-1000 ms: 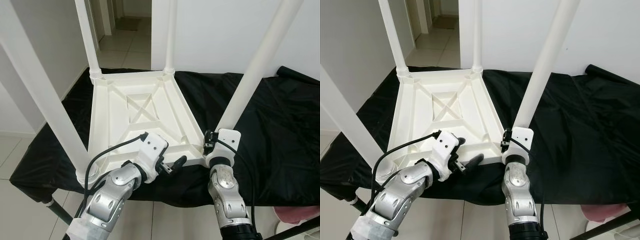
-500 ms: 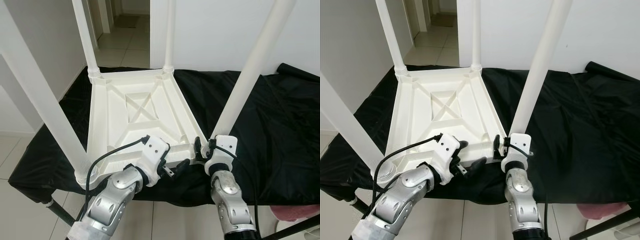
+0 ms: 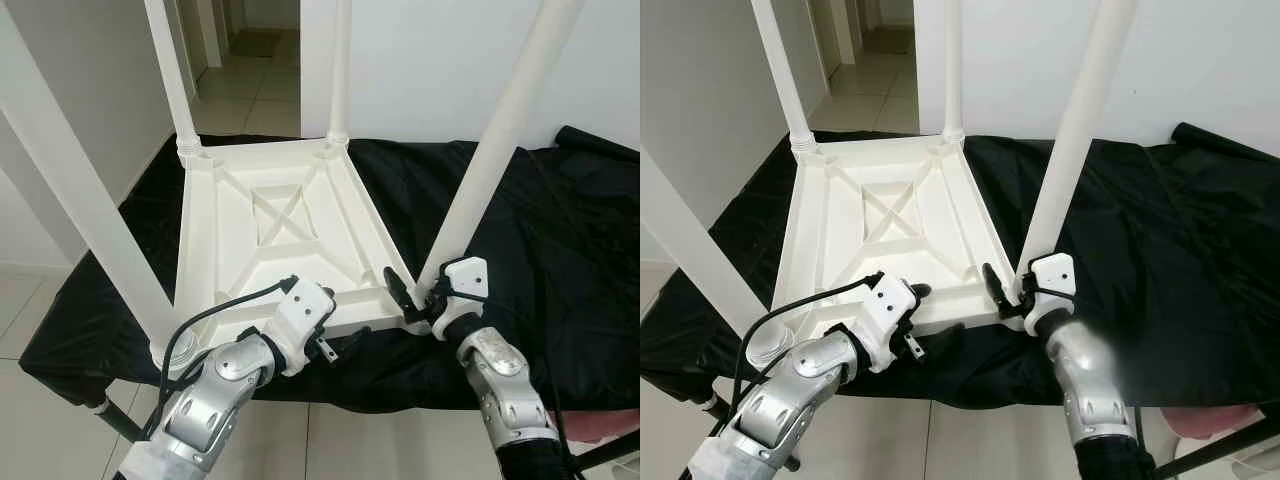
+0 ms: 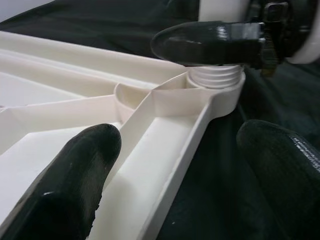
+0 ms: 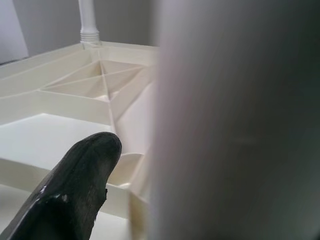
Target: Building children table
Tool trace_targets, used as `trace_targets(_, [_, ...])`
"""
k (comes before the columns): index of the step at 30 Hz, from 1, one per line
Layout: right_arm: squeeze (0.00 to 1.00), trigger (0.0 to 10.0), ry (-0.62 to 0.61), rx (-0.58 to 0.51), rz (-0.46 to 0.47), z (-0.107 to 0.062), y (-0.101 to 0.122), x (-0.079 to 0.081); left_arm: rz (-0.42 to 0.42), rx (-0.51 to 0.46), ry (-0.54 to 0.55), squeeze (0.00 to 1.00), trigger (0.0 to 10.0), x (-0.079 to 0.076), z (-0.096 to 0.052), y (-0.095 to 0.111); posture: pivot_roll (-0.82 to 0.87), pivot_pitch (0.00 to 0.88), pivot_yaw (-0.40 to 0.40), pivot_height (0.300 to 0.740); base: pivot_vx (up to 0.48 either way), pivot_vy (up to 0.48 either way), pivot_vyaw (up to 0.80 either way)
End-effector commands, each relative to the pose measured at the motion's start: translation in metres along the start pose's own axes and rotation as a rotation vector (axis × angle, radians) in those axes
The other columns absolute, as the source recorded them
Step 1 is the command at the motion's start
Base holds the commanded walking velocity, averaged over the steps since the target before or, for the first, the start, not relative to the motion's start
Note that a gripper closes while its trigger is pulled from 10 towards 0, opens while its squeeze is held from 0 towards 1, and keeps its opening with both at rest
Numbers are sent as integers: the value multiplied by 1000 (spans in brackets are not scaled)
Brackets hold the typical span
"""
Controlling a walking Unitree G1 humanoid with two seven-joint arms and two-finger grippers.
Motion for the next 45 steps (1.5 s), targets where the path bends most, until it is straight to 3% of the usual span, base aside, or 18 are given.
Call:
trace_targets(1, [0, 10000, 27, 4, 11, 1, -3, 4, -5, 8, -41, 0, 10000, -4, 0, -2, -46, 0, 47, 740, 0, 0, 0])
trace_targets(2, [0, 10000, 54, 13, 2, 2, -4, 5, 6, 8, -43, 0, 10000, -4, 1, -2, -54, 0, 54, 740, 0, 0, 0])
trace_targets(4, [0, 9059, 109, 32, -14, 1, -6, 6, 19, 3, -51, 0, 10000, -5, 2, -1, -58, 0, 52, 740, 0, 0, 0])
trace_targets(6, [0, 9059, 138, 40, -26, 0, -8, 7, 24, 1, -51, 0, 10000, -5, 3, -1, -59, 0, 52, 740, 0, 0, 0])
trace_targets(7, [0, 4745, 149, 49, -35, -1, -10, 7, 29, -1, -49, 0, 10000, -4, 4, -1, -59, 0, 52, 740, 0, 0, 0])
trace_targets(8, [0, 4745, 149, 49, -35, -1, -10, 7, 29, -1, -49, 0, 10000, -4, 4, -1, -59, 0, 52, 740, 0, 0, 0])
trace_targets(9, [0, 0, 166, 61, -45, -1, -13, 7, 35, -4, -46, 0, 10000, -3, 7, 0, -62, 0, 48, 740, 0, 0, 0])
trace_targets(19, [0, 0, 182, 69, -11, -3, -21, 7, 55, -13, -43, 0, 10000, 0, 10, 2, -53, 0, 43, 740, 0, 0, 0])
trace_targets(20, [0, 4667, 166, 66, 2, -2, -21, 6, 57, -11, -40, 0, 10000, 1, 10, 1, -49, 0, 40, 740, 0, 0, 0])
trace_targets(22, [0, 4667, 156, 65, 11, -2, -22, 6, 59, -10, -38, 0, 10000, 1, 10, 1, -49, 0, 40, 740, 0, 0, 0])
trace_targets(23, [0, 10000, 137, 67, 18, -2, -23, 5, 60, -9, -35, 0, 10000, 2, 10, 0, -45, 0, 37, 740, 0, 0, 0])
trace_targets(28, [0, 10000, 76, 66, 36, -1, -25, 2, 57, -9, -27, 0, 10000, 3, 10, -1, -38, 0, 26, 740, 0, 0, 0])
trace_targets(31, [0, 10000, -52, 66, 41, -2, -27, -7, 49, -5, -7, 0, 10000, 6, 8, -4, -35, 0, 21, 740, 0, 0, 0])
trace_targets(33, [0, 10000, -52, 66, 41, -2, -27, -7, 49, -5, -7, 0, 10000, 6, 8, -4, -35, 0, 21, 740, 0, 0, 0])
trace_targets(35, [0, 10000, -176, 41, 58, -5, -26, -10, 38, -5, 13, 0, 10000, 8, 7, -7, -34, 0, 17, 740, 0, 0, 0])
trace_targets(37, [0, 10000, -176, 41, 58, -5, -26, -10, 38, -5, 13, 0, 10000, 8, 7, -7, -34, 0, 17, 740, 0, 0, 0])
trace_targets(45, [0, 10000, -388, 4, 126, -13, -27, -1, 24, -6, 70, 0, 10000, 16, 7, -10, -27, 0, 2, 740, 0, 0, 0])
Point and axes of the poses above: a point about 5 cm out from each wrist's last joint towards the gripper, its own z axis pointing out of the wrist towards the gripper, its own y axis along the axis of the wrist's last joint, x = y × z, the point moved 6 cm from there along z, pointing out of the wrist towards the gripper, and after that the axes turned 6 degrees about z, right-handed, at the moved point
